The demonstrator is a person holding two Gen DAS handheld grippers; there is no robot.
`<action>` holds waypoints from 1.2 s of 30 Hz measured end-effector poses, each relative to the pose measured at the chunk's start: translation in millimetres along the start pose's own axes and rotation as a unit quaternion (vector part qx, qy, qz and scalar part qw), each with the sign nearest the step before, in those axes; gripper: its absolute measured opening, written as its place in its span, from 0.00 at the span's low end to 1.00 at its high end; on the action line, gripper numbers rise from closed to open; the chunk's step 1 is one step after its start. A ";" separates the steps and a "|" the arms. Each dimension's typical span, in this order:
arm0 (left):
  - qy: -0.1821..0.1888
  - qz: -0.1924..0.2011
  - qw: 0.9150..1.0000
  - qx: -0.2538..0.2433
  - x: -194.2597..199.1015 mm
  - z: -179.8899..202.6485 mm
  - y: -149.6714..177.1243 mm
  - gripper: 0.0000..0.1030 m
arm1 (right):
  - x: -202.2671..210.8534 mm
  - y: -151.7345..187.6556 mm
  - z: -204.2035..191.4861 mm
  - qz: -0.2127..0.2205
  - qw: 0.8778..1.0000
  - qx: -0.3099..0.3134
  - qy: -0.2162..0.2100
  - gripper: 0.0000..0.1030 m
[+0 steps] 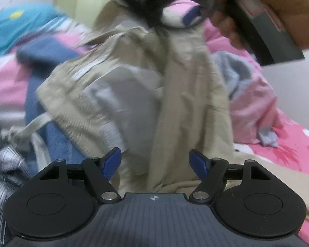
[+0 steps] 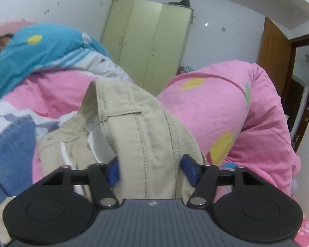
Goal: Fold clothes
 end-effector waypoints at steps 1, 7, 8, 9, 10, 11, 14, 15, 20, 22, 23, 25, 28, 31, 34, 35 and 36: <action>0.003 0.006 1.000 -0.011 1.9 4.0 -0.2 0.70 | 9.0 0.7 3.0 0.003 1.000 -0.009 -0.005 0.33; -0.011 0.011 1.000 -0.011 -6.2 12.2 -12.5 0.34 | 47.0 6.7 22.7 0.015 1.000 -0.005 0.007 0.11; -0.007 0.012 1.000 -0.011 -5.0 14.8 -15.2 0.20 | 55.1 4.7 26.4 0.023 1.000 -0.012 0.008 0.09; -0.002 0.011 1.000 -0.014 -1.9 17.8 -16.8 0.17 | 63.2 2.5 30.0 0.032 0.999 -0.019 0.009 0.08; 0.007 0.015 1.000 -0.017 2.5 21.1 -18.8 0.10 | 75.0 3.1 36.5 0.041 0.999 -0.028 0.010 0.07; 0.016 0.019 0.999 -0.020 7.1 24.3 -20.7 0.07 | 84.3 1.5 43.4 0.050 0.998 -0.031 0.013 0.07; 0.046 0.022 0.998 -0.028 32.2 36.2 -21.8 0.03 | 129.3 -0.9 56.8 0.099 0.994 -0.021 0.043 0.06; 0.055 0.026 0.998 -0.032 43.1 40.5 -21.8 0.03 | 145.0 -2.1 61.5 0.114 0.992 -0.015 0.055 0.06; 0.104 0.039 0.994 -0.024 109.5 61.5 -23.4 0.03 | 226.4 6.0 80.5 0.158 0.985 -0.035 0.058 0.06; 0.127 0.047 0.991 -0.018 141.5 67.8 -22.3 0.03 | 265.1 10.2 79.1 0.184 0.980 -0.017 0.069 0.06; 0.137 0.050 0.989 -0.016 156.6 69.5 -21.2 0.03 | 285.5 12.2 77.4 0.197 0.978 -0.007 0.075 0.06; 0.160 0.062 0.985 -0.016 188.5 73.3 -19.4 0.03 | 327.5 17.3 73.2 0.221 0.972 0.000 0.075 0.06; 0.189 0.077 0.979 -0.022 240.2 79.2 -12.1 0.03 | 388.3 22.9 62.0 0.252 0.966 0.005 0.057 0.06; 0.216 0.092 0.971 -0.034 292.2 84.4 -0.7 0.03 | 445.9 26.3 45.0 0.284 0.958 0.023 0.041 0.06; 0.221 0.082 0.971 -0.048 318.4 80.6 22.6 0.03 | 486.0 27.5 27.8 0.303 0.952 0.035 0.018 0.06; 0.220 0.077 0.971 -0.055 324.6 78.3 31.8 0.03 | 490.7 28.2 21.5 0.301 0.953 0.041 0.011 0.06; 0.218 0.071 0.971 -0.062 330.8 75.9 41.1 0.05 | 490.1 29.6 14.4 0.294 0.954 0.050 0.005 0.06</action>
Point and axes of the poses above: each gripper's, at about its wrist camera, not at the fingertips, and x roughly against the way its jaws point, z to its right, y to its underside, the point moved 9 cm from there along -x, roughly the way its jaws point, and after that the axes turned 6 degrees about x, right-handed, at the moved point
